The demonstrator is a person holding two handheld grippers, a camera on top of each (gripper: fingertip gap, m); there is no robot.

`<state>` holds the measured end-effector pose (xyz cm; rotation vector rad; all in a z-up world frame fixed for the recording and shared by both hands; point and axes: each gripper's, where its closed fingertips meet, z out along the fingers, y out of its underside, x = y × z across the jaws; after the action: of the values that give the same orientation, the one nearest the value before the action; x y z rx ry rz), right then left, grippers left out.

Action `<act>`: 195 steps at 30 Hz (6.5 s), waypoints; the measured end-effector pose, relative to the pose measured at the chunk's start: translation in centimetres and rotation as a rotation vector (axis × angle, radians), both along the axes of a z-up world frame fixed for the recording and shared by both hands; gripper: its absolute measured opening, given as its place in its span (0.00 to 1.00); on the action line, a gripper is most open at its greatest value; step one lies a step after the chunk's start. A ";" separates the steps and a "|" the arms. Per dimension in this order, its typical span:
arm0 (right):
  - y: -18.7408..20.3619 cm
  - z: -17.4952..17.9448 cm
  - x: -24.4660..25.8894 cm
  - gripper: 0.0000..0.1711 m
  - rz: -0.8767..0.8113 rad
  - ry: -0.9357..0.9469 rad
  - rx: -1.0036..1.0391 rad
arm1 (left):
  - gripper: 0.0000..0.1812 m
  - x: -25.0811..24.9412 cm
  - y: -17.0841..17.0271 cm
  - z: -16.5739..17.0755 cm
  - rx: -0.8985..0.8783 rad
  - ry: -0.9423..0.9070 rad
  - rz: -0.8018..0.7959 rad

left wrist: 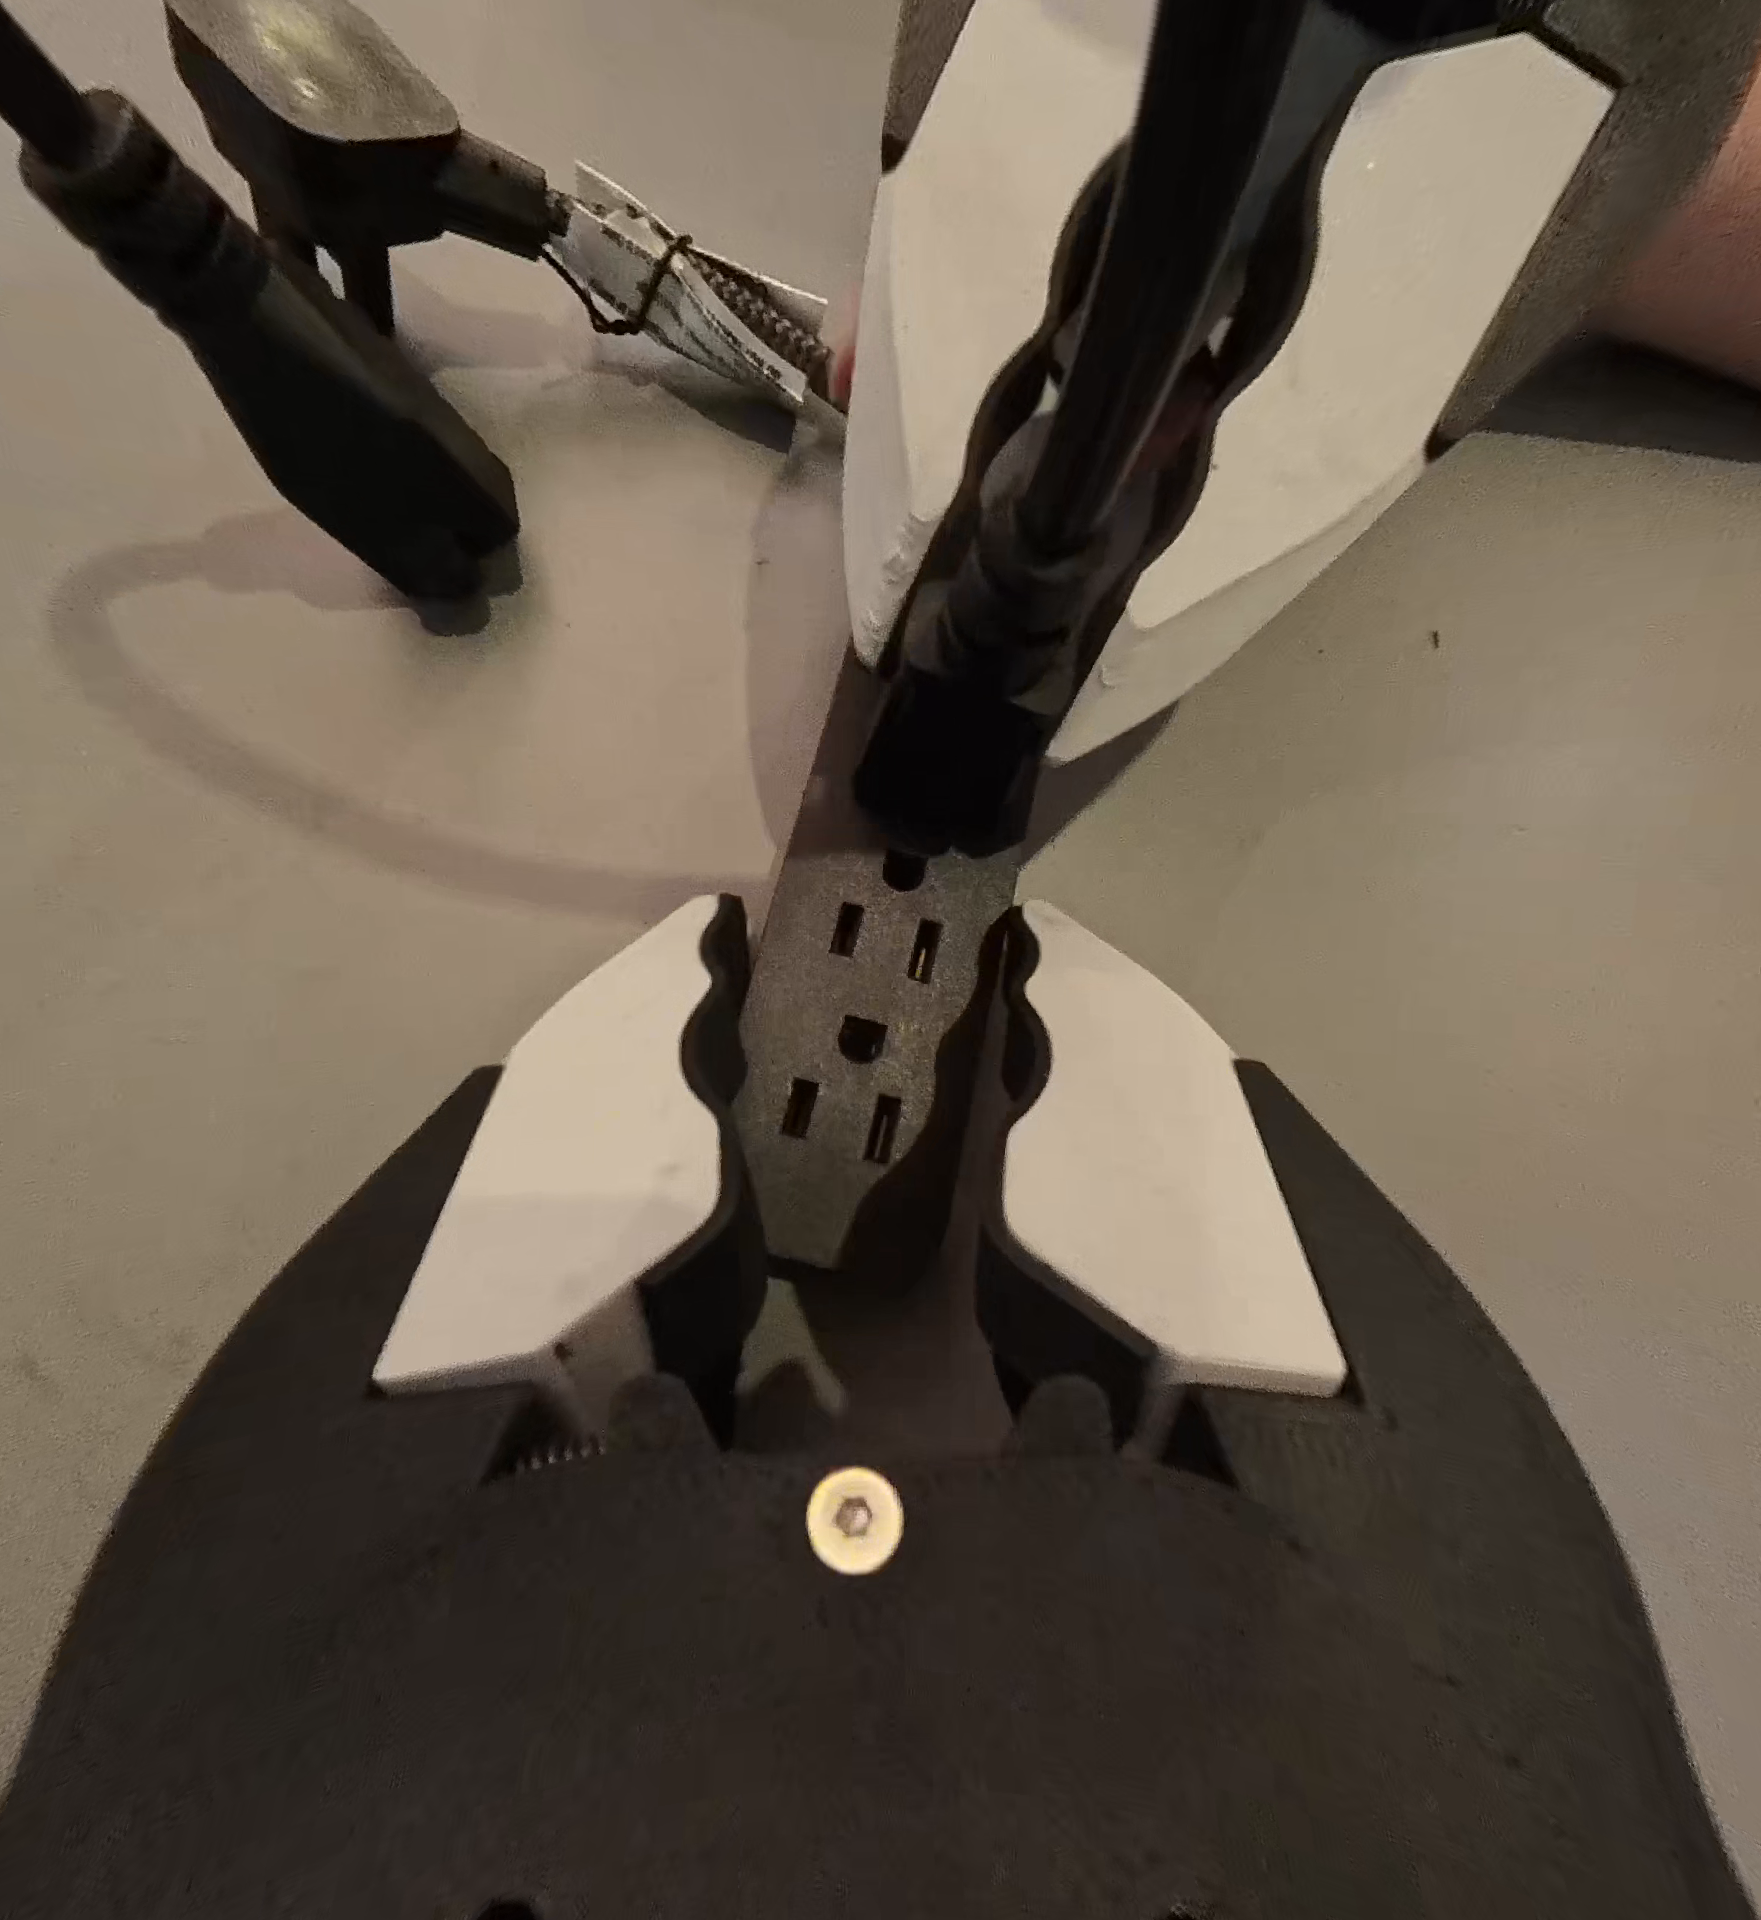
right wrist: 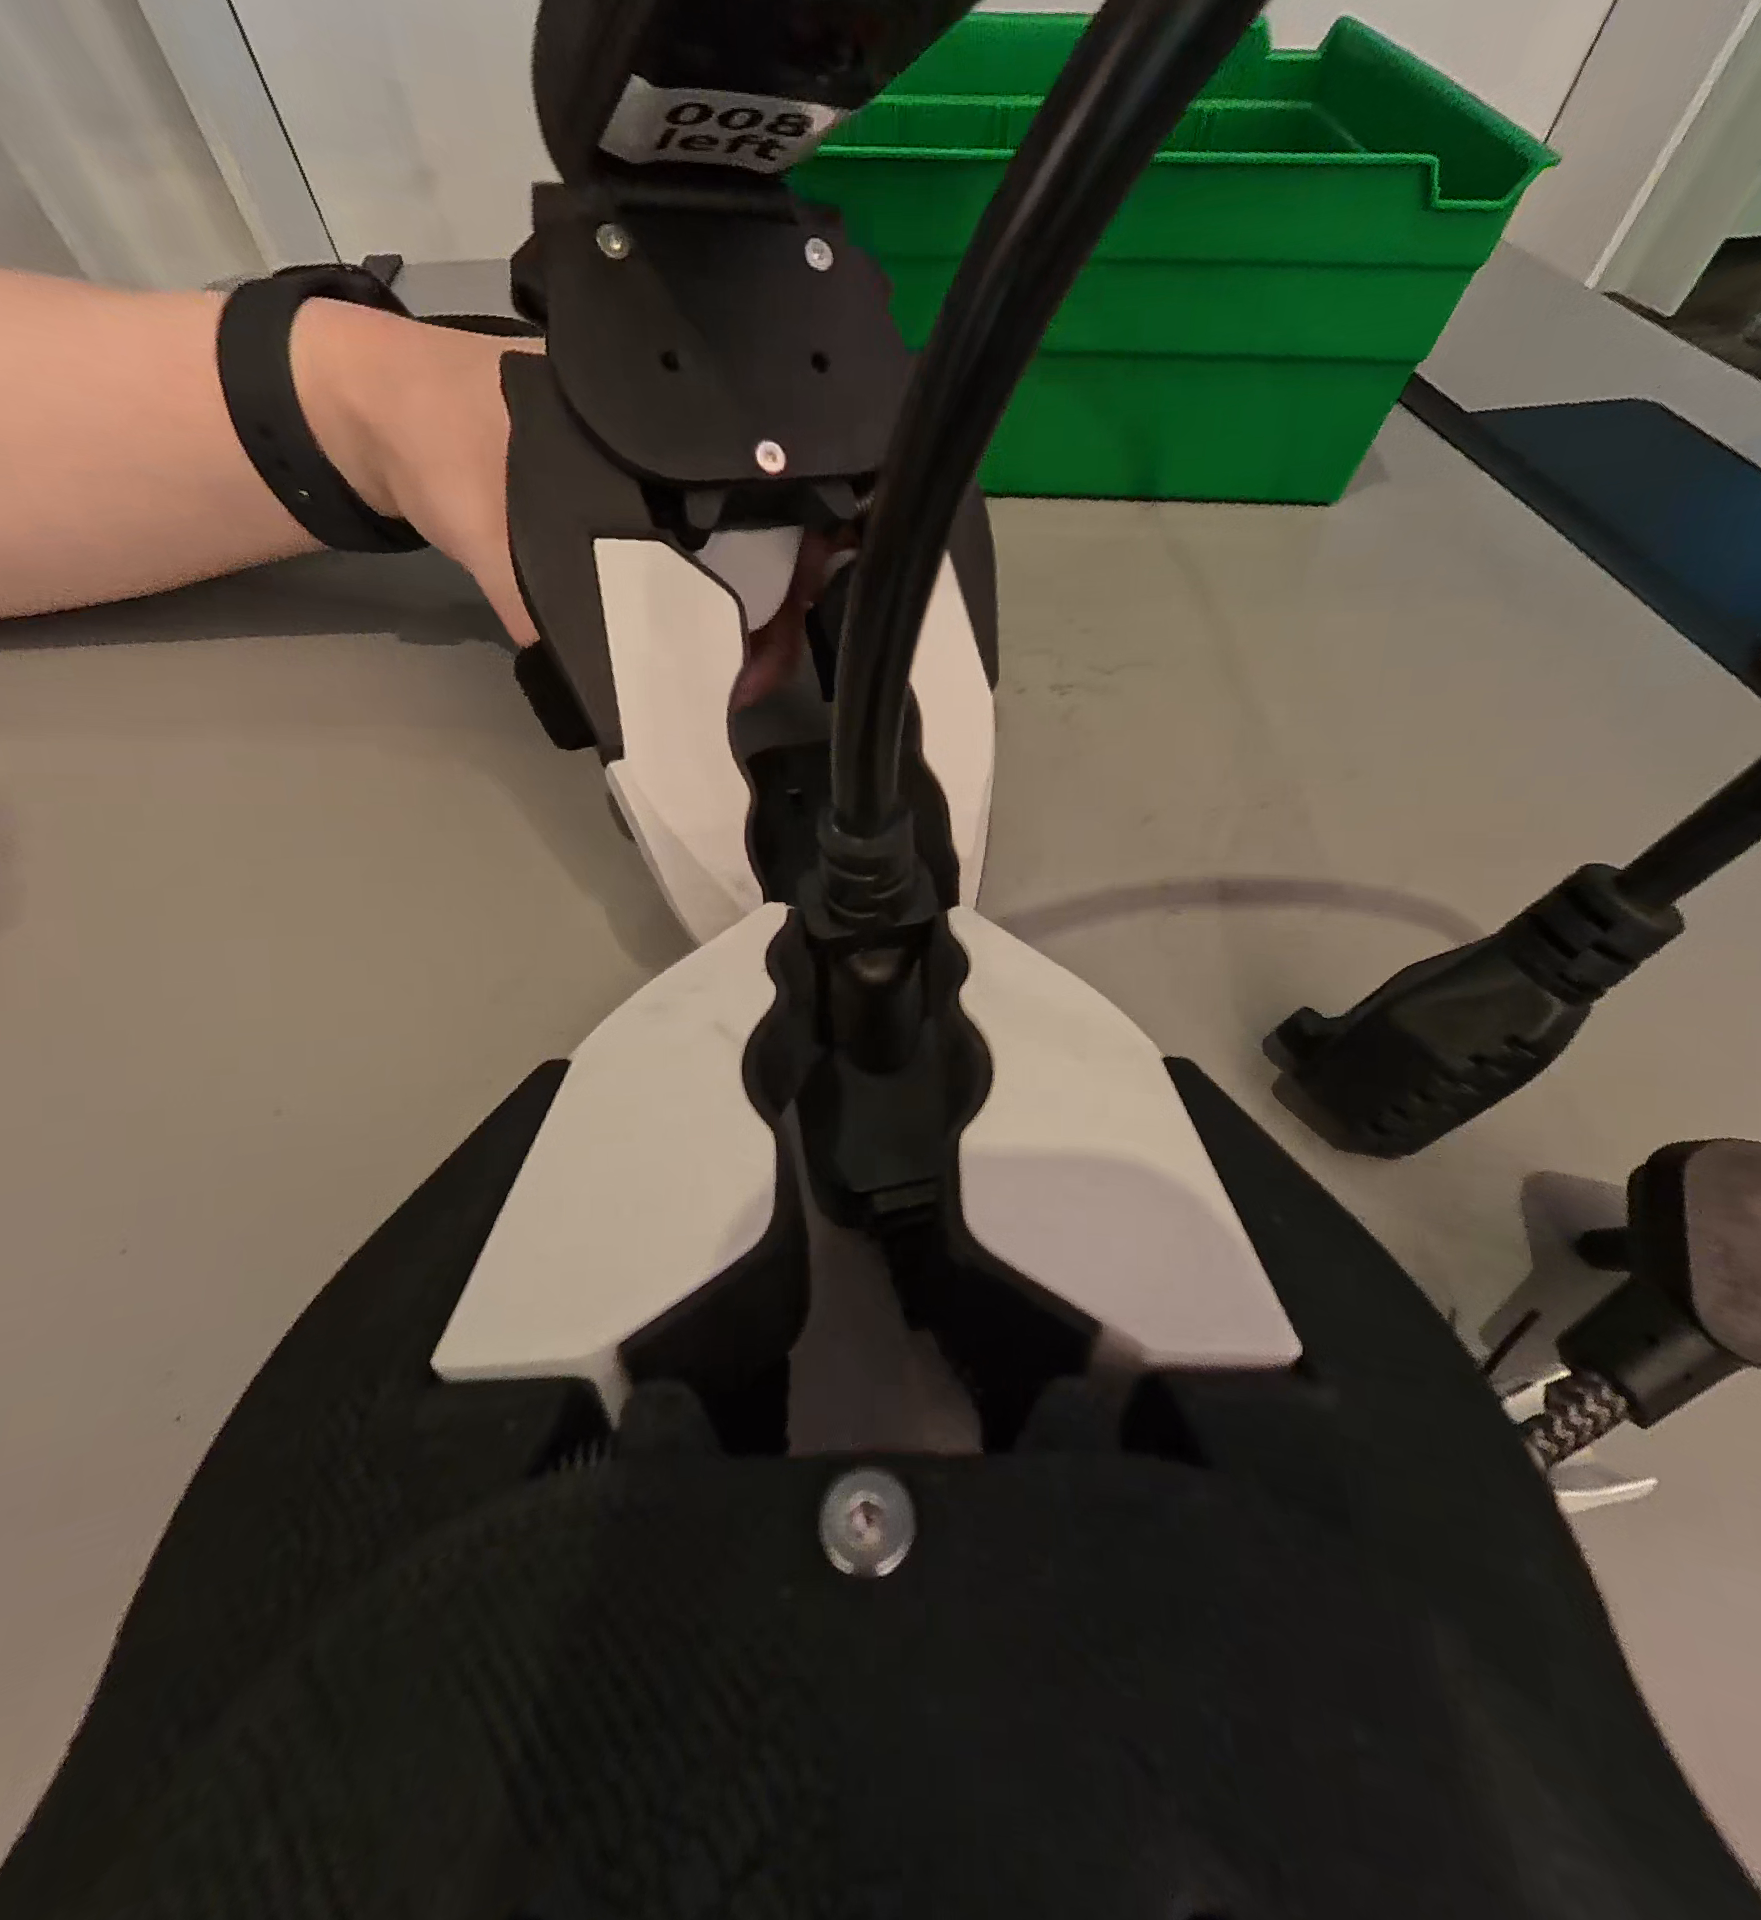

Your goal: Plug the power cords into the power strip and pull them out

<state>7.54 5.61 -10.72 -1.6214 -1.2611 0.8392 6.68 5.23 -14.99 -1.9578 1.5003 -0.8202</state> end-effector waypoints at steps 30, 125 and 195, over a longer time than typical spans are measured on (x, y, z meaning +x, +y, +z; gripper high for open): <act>0.7 0.1 -0.4 0.14 -0.164 0.150 -0.296 | 0.24 1.0 -0.1 -0.5 0.161 0.045 -0.032; -0.5 -0.6 0.3 0.16 0.151 -0.280 0.094 | 0.24 2.7 -0.5 -0.7 0.148 0.047 -0.037; -0.2 -0.7 0.7 0.15 0.176 -0.027 -0.106 | 0.25 2.3 -0.5 -0.6 0.150 0.035 -0.004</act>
<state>8.26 5.43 -11.41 -1.6260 -1.4143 1.0097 8.98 4.76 -15.63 -1.8680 1.5399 -0.6578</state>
